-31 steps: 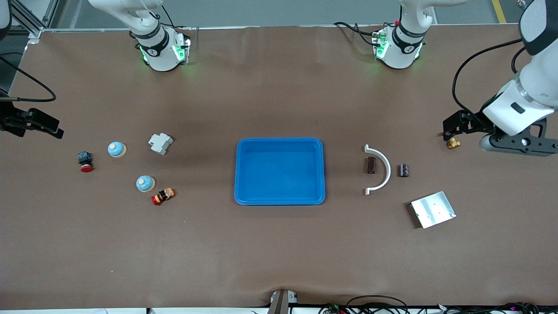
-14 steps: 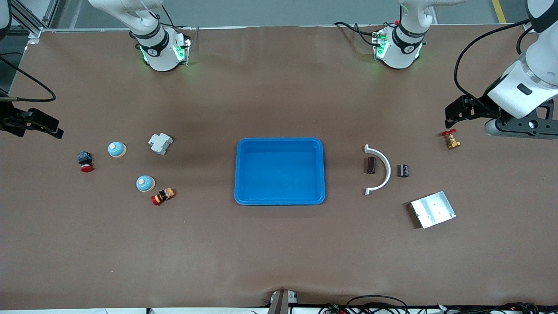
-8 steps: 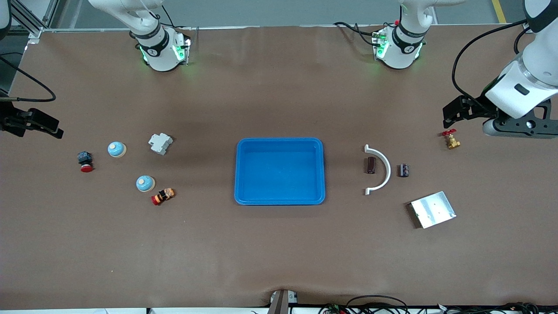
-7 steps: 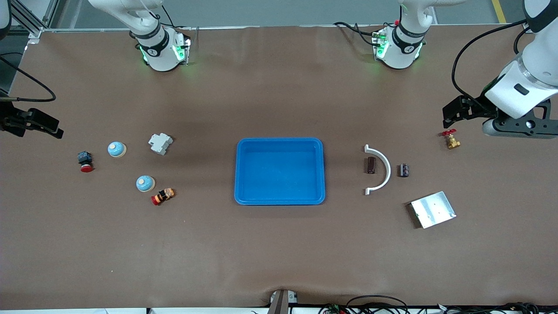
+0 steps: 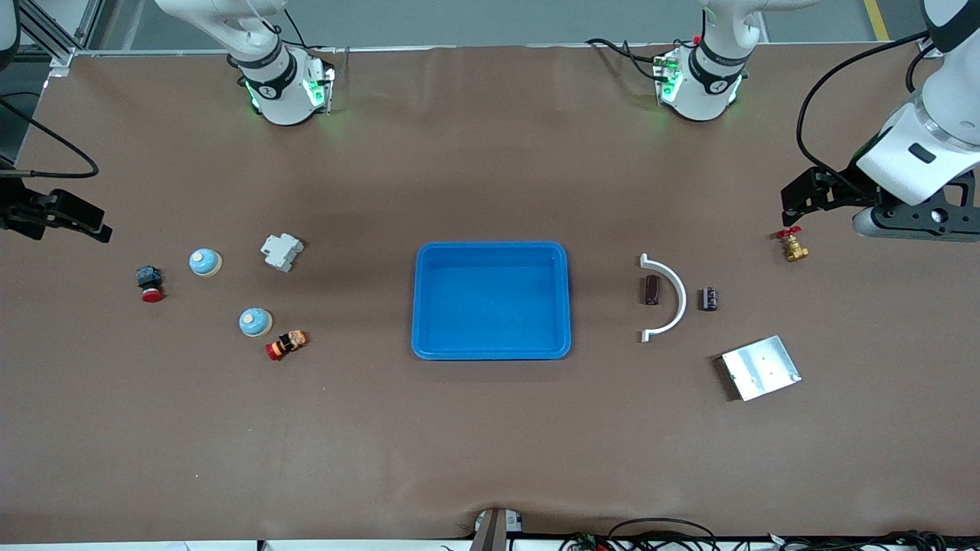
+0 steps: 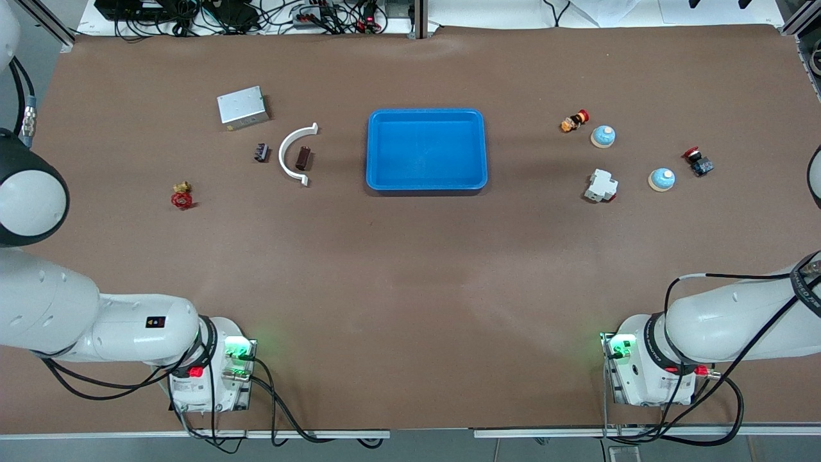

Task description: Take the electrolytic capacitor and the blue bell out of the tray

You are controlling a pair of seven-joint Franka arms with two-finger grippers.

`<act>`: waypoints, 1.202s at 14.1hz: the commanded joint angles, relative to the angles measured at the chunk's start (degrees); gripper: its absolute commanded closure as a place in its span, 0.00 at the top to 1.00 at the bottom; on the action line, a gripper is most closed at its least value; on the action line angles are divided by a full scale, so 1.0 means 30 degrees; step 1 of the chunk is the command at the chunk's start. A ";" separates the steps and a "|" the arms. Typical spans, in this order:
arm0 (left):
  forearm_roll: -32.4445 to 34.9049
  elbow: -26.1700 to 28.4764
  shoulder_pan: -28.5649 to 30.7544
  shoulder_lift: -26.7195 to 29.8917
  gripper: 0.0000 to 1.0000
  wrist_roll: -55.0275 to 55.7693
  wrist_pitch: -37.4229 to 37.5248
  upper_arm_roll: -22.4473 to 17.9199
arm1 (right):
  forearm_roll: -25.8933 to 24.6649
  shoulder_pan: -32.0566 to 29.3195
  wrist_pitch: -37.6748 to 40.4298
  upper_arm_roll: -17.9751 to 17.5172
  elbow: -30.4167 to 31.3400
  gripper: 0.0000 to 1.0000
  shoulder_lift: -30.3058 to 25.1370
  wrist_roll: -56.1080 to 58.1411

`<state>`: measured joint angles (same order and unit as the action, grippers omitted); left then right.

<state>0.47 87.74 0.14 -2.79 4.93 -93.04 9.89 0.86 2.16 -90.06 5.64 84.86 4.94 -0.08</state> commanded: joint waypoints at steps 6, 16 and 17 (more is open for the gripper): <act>0.0430 0.0197 -0.0133 0.0345 1.00 0.0290 -0.0246 0.0015 | 0.0066 -0.0194 0.0227 -0.0152 -0.0132 1.00 -0.0154 0.0203; 0.1836 0.0197 -0.0163 0.0345 1.00 0.0290 -0.0246 0.0807 | 0.0066 -0.0194 0.0197 -0.0152 -0.0132 1.00 -0.0154 0.0203; 0.1807 0.0197 -0.0163 0.0345 1.00 0.0290 -0.0246 0.0807 | 0.0066 -0.0194 0.0197 -0.0152 -0.0132 1.00 -0.0154 0.0203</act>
<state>4.78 87.73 -0.28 -2.77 4.95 -93.33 12.19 0.86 2.17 -90.07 5.64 84.77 4.94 0.04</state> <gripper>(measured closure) 0.000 0.000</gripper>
